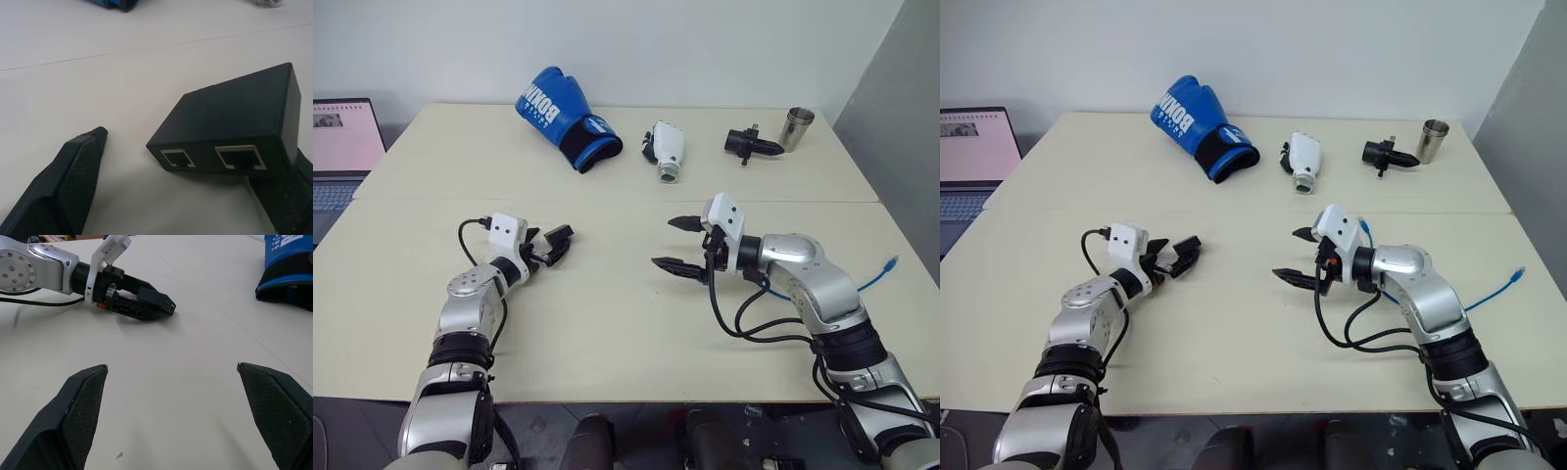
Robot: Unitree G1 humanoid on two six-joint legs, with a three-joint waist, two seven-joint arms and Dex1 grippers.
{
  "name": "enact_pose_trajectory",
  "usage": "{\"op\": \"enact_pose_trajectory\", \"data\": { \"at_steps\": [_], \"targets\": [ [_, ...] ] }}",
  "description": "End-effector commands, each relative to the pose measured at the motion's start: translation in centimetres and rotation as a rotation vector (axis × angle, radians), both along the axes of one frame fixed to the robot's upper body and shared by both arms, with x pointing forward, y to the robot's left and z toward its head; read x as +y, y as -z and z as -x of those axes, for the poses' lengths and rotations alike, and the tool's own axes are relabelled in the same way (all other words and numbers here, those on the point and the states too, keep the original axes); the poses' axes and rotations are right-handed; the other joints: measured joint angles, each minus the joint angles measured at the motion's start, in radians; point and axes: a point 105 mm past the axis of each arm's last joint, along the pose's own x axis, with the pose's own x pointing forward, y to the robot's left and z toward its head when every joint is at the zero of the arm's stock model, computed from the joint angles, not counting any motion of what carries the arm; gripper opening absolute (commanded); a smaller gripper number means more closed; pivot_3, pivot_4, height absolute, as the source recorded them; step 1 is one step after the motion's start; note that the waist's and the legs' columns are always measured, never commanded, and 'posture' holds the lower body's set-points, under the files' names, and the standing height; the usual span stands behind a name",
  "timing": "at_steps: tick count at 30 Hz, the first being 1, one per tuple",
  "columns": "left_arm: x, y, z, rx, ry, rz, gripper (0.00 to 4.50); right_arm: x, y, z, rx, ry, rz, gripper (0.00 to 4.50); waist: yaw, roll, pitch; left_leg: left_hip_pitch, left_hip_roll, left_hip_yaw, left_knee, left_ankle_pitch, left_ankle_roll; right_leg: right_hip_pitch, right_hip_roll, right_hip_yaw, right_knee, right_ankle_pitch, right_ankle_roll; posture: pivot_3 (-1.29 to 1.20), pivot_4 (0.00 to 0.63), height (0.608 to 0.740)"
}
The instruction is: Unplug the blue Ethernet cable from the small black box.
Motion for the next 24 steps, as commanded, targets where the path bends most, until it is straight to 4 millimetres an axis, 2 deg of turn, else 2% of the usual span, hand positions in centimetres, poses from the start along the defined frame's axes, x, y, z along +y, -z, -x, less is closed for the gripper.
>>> {"op": "enact_pose_trajectory", "data": {
  "at_steps": [1,5,8,10,13,16,20,24],
  "targets": [
    [1.0,-0.4,0.7,-0.004,-0.008,-0.019,4.49,0.3,-1.6,0.5,-0.051,-0.033,-0.008,4.5,0.0,0.0,0.0,0.0,0.0,0.0,0.0,0.0,0.0,0.0,0.0,0.0,0.0,0.0,0.0,0.0,0.15,0.74],
    [1.1,-1.8,1.6,-0.03,0.025,-0.057,4.49,0.2,-1.5,0.9,-0.047,-0.047,0.018,4.5,0.001,0.0,0.0,0.0,0.0,0.0,0.0,0.0,0.0,0.0,0.0,0.0,0.0,0.0,0.0,0.0,0.15,0.74],
    [0.6,-3.3,3.3,-0.035,0.133,-0.149,4.49,-0.1,-1.4,1.8,-0.031,-0.079,0.048,4.5,0.001,0.0,0.0,-0.001,0.0,0.0,0.0,0.0,0.0,0.0,0.0,0.0,-0.001,0.0,0.0,0.0,0.15,0.74],
    [0.6,-3.5,4.4,0.008,0.193,-0.208,4.49,-0.4,-1.4,2.0,-0.027,-0.085,0.061,4.5,0.003,0.0,0.0,-0.001,0.0,-0.001,-0.001,0.0,0.0,-0.001,0.0,0.0,-0.001,0.0,0.0,0.0,0.15,0.74],
    [1.3,-3.9,5.6,0.066,0.245,-0.306,4.49,-1.1,-1.5,2.2,-0.02,-0.085,0.074,4.5,0.003,0.0,0.0,-0.001,0.0,-0.001,-0.001,0.0,0.0,0.0,0.0,0.0,-0.001,0.0,0.0,0.0,0.15,0.74],
    [1.8,-5.3,6.0,0.055,0.263,-0.337,4.49,-1.8,-2.0,2.4,-0.014,-0.077,0.07,4.5,0.004,0.0,0.0,-0.001,0.0,-0.001,0.0,0.0,0.0,0.0,0.0,0.0,-0.001,0.0,0.0,0.0,0.15,0.74],
    [1.9,-8.6,6.4,-0.005,0.303,-0.393,4.49,-3.7,-3.8,2.5,-0.041,-0.032,0.036,4.5,0.006,0.0,0.0,-0.001,0.0,-0.001,-0.001,0.0,0.0,0.0,0.0,-0.001,-0.002,0.0,0.0,0.0,0.15,0.74],
    [2.2,-10.1,6.6,-0.001,0.347,-0.399,4.49,-6.3,-5.0,3.0,-0.065,0.011,0.021,4.5,0.006,0.0,0.0,-0.001,0.0,0.0,-0.001,0.0,0.0,0.0,0.0,-0.001,-0.003,0.0,0.0,0.0,0.15,0.74]
  ]
}}
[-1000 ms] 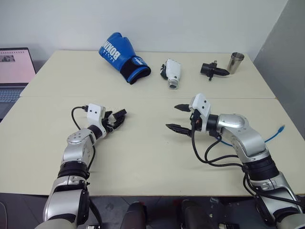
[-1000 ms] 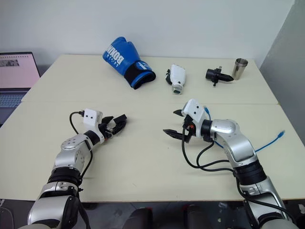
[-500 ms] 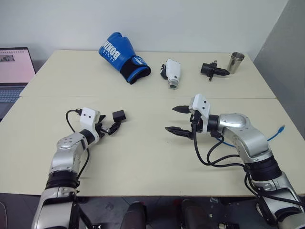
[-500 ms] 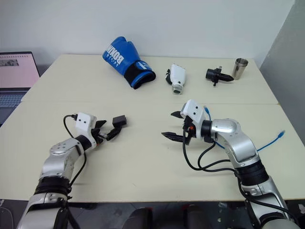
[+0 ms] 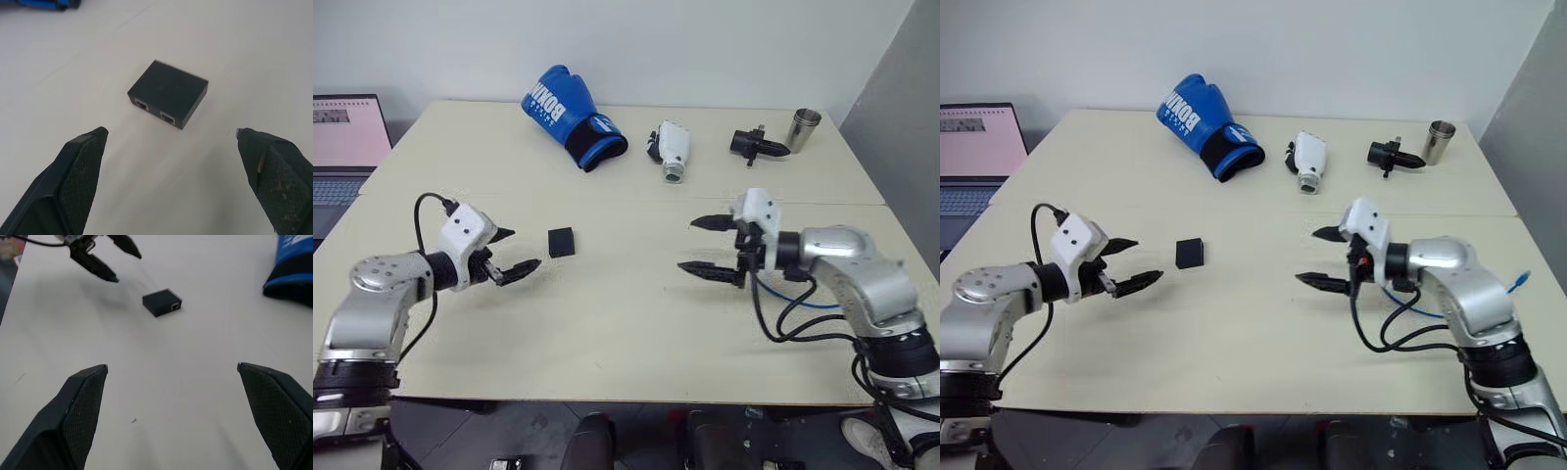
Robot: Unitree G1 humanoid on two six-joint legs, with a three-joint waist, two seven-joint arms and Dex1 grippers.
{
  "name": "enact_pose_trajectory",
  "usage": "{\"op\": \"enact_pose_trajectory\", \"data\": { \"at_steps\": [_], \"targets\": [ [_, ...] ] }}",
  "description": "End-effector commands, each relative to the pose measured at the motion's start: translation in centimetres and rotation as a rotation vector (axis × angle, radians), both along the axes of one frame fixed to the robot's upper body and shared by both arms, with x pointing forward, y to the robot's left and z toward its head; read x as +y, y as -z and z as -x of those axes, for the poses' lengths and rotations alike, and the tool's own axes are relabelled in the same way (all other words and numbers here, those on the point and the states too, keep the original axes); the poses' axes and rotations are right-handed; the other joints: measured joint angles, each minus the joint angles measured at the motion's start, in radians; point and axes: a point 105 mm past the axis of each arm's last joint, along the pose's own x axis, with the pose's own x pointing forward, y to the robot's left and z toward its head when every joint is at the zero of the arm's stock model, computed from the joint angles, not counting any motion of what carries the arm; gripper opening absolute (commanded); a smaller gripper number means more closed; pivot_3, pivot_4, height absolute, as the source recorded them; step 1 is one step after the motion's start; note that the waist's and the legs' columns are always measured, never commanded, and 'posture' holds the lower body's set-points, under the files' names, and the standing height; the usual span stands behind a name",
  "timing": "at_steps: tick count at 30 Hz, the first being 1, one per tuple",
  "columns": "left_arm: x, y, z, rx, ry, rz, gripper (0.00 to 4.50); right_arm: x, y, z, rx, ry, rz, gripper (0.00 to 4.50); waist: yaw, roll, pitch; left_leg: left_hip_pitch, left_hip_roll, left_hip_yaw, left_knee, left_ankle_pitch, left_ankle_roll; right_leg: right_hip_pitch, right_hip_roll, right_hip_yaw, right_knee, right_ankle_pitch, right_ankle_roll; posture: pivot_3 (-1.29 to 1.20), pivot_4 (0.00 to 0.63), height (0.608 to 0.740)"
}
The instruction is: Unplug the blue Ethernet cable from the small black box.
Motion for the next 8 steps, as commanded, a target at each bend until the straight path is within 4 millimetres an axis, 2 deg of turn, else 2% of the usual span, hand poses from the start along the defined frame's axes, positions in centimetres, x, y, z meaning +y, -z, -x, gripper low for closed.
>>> {"op": "enact_pose_trajectory", "data": {
  "at_steps": [1,5,8],
  "targets": [
    [0.3,-2.8,0.2,-0.046,0.039,0.005,4.49,-2.2,-1.8,1.2,-0.042,0.003,-0.013,4.5,0.0,0.0,0.0,0.0,0.0,0.0,0.0,0.0,0.0,0.0,0.0,0.0,0.0,0.0,0.0,0.0,0.15,0.74],
    [0.5,-3.2,-0.1,-0.032,0.06,0.013,4.49,-4.1,-2.1,1.6,-0.02,0.036,0.017,4.5,0.0,0.0,0.0,0.0,0.0,0.001,0.0,0.0,0.0,0.0,0.0,0.0,0.0,0.0,0.0,0.0,0.15,0.74],
    [0.2,-3.3,-0.1,-0.003,0.094,0.034,4.49,-4.6,-2.4,1.6,-0.02,0.051,0.028,4.5,-0.004,0.0,0.0,0.0,0.001,0.001,0.0,0.0,0.0,0.0,0.001,0.001,0.0,0.0,0.0,0.0,0.15,0.74]
  ]
}}
